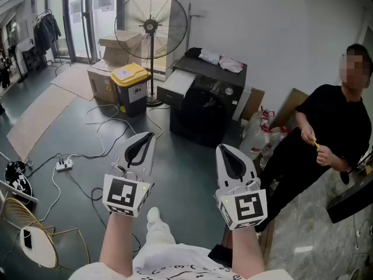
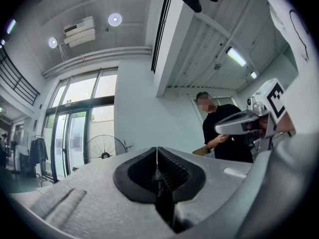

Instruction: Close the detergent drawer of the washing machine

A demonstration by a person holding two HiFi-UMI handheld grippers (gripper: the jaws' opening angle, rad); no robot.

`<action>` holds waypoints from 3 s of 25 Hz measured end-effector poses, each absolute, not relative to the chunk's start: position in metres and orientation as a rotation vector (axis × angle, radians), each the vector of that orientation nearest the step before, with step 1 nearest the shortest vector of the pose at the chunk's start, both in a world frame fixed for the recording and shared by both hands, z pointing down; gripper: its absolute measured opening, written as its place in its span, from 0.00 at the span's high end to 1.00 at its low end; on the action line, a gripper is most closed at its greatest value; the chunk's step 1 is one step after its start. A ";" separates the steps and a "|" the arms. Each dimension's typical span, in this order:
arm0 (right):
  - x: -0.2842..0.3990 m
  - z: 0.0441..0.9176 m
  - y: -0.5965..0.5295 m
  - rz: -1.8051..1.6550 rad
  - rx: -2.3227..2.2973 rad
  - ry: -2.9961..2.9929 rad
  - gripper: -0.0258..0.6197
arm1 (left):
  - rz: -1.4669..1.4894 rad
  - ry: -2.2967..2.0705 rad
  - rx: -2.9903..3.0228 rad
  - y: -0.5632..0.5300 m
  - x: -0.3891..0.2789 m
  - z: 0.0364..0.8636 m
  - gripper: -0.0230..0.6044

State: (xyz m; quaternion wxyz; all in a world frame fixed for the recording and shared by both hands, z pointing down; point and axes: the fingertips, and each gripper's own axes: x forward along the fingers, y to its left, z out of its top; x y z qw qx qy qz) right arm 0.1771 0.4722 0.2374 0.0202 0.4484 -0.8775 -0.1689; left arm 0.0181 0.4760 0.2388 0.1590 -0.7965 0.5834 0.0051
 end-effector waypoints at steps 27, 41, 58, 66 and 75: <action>0.136 0.243 0.315 -0.462 1.427 -2.698 0.96 | 0.108 1.708 -2.521 0.312 -0.034 0.265 0.45; 0.075 0.271 0.191 -0.349 1.468 -2.646 0.96 | 0.077 1.698 -2.602 0.181 -0.096 0.294 0.46; 0.051 0.297 0.109 -0.235 1.483 -2.636 0.96 | 0.056 1.762 -2.647 0.110 -0.123 0.323 0.46; 0.051 0.300 0.046 -0.232 1.433 -2.679 0.96 | 0.064 1.811 -2.646 0.051 -0.119 0.329 0.46; 0.067 0.309 -0.049 -0.190 1.392 -2.699 0.96 | 0.053 1.911 -2.637 -0.034 -0.113 0.346 0.46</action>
